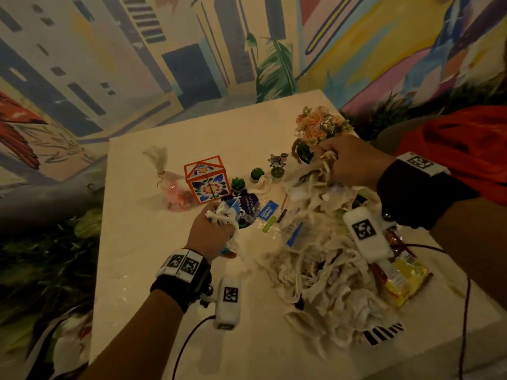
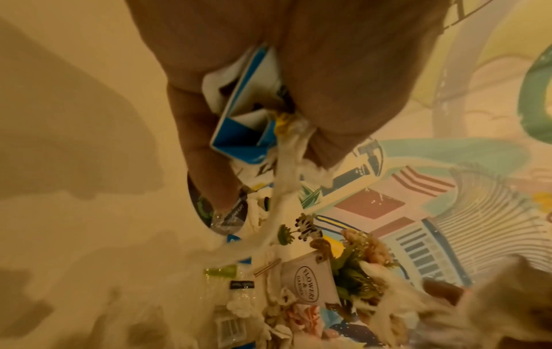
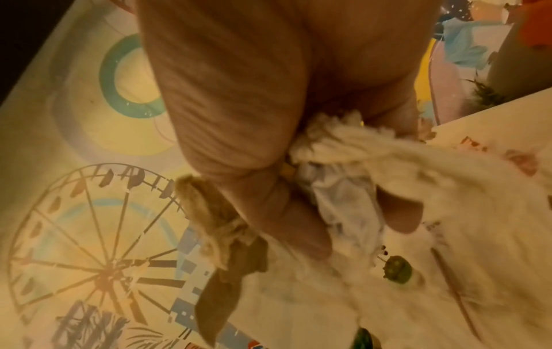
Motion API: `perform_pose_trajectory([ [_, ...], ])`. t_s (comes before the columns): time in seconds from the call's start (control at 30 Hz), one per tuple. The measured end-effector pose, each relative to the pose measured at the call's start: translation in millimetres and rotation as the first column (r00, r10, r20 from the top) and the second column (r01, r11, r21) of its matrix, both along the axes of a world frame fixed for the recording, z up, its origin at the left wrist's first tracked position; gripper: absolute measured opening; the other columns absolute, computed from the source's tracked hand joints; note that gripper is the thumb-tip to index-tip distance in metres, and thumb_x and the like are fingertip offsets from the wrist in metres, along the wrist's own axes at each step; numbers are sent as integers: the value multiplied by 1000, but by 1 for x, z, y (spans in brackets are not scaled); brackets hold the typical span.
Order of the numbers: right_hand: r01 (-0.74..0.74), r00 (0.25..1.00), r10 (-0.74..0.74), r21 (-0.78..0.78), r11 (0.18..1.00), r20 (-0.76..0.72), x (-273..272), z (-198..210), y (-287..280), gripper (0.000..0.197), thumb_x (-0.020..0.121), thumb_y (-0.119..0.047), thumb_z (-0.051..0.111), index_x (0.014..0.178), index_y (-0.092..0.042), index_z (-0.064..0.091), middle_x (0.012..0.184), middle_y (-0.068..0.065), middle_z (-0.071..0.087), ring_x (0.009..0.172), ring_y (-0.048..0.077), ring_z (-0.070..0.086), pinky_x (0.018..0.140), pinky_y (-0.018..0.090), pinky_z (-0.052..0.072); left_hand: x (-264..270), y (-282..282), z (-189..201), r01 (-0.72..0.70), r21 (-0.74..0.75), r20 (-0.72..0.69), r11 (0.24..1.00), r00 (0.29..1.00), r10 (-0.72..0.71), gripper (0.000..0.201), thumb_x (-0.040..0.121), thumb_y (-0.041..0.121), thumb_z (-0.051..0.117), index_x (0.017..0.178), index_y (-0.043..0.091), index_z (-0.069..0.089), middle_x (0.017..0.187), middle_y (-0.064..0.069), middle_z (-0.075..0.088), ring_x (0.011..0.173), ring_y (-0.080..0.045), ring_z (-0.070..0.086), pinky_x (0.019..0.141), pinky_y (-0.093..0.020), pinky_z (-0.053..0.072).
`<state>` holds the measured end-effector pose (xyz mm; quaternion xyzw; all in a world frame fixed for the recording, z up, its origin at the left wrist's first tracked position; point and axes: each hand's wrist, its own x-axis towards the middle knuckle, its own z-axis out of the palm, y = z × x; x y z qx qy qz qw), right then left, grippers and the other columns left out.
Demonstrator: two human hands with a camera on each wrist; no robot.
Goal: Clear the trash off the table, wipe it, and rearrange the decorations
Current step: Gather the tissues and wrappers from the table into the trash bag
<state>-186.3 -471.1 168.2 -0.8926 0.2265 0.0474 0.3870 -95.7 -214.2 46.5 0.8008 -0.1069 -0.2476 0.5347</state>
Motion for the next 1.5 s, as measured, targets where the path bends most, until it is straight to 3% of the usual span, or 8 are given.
perform_pose_trajectory([
  [0.17,66,988,-81,-113,991,-129,4,-3,32,64,70,-4,75,130,-11,54,139,8,48,127,29,45,92,33,41,0,30,20,41,-50,13,998,999,-40,30,78,-4,58,90,23,59,93,-22,62,80,-36,59,60,-37,55],
  [0.33,191,981,-195,-113,975,-20,-1,-2,55,31,68,-4,72,67,-24,48,77,-9,46,90,19,45,71,29,35,5,60,33,41,-99,-45,994,998,-45,34,78,-11,55,76,23,54,64,4,56,60,-10,55,54,-24,47],
  [0.5,288,958,-288,-45,957,16,0,9,79,48,69,-1,74,114,-10,62,98,5,58,101,31,55,84,38,47,8,78,37,-10,-217,-176,976,984,-29,26,70,-3,56,92,8,65,67,-9,60,61,-27,59,52,-34,50],
  [0.67,242,967,-244,45,969,66,10,15,92,26,67,12,67,62,-12,57,66,6,57,66,22,52,55,27,40,10,88,43,-78,-273,-265,959,964,3,26,81,-11,48,80,7,67,55,-8,57,64,-31,57,44,-28,46],
  [0.83,203,975,-216,203,958,47,37,5,111,19,66,20,62,81,9,62,75,16,60,64,27,54,47,22,47,3,103,41,-112,-281,-337,953,942,11,34,83,-12,45,98,12,65,66,-11,62,60,-30,59,44,-31,48],
  [0.93,196,976,-217,329,924,27,52,-3,123,24,61,23,59,72,3,63,70,16,66,66,30,59,53,27,51,3,117,36,-125,-321,-353,939,936,4,35,78,-8,50,95,16,69,79,-19,64,59,-31,64,59,-48,52],
  [1.33,-51,978,-50,459,887,205,116,8,255,32,64,22,52,75,-4,67,64,6,66,47,12,60,44,22,50,37,248,36,-249,-264,-237,932,953,187,33,65,5,52,87,22,68,73,-13,66,56,-27,66,49,-40,54],
  [1.5,-63,987,-12,451,890,161,133,-20,350,26,62,20,54,77,2,64,73,17,64,64,28,61,56,33,55,72,344,11,-189,-93,-105,978,978,179,23,71,-1,57,93,3,61,85,-15,62,80,-28,61,72,-44,52],
])
